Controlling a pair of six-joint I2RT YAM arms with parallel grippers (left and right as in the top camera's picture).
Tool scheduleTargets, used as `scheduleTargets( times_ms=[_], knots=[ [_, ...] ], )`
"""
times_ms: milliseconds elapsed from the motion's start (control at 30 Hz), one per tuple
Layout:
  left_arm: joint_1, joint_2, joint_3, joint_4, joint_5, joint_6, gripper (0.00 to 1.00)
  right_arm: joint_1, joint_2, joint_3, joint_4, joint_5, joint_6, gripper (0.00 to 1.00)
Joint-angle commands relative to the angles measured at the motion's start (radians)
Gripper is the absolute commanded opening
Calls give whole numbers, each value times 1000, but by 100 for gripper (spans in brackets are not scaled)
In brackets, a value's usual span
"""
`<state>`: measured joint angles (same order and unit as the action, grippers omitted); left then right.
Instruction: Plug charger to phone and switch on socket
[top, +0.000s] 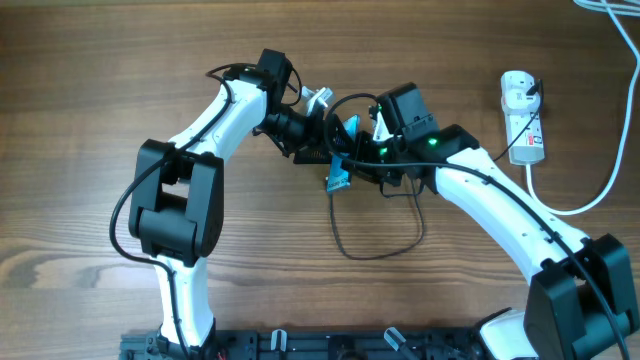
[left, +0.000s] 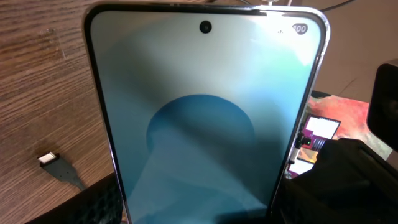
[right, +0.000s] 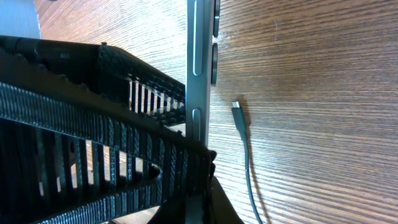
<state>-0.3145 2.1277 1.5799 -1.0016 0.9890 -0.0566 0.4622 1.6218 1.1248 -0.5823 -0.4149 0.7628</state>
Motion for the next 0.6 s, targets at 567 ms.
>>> scheduleTargets(
  times_ms=[567],
  knots=[
    [115,-43,-2,195,510,27,92,-151,22,12,135,-449,-324,4]
  ],
)
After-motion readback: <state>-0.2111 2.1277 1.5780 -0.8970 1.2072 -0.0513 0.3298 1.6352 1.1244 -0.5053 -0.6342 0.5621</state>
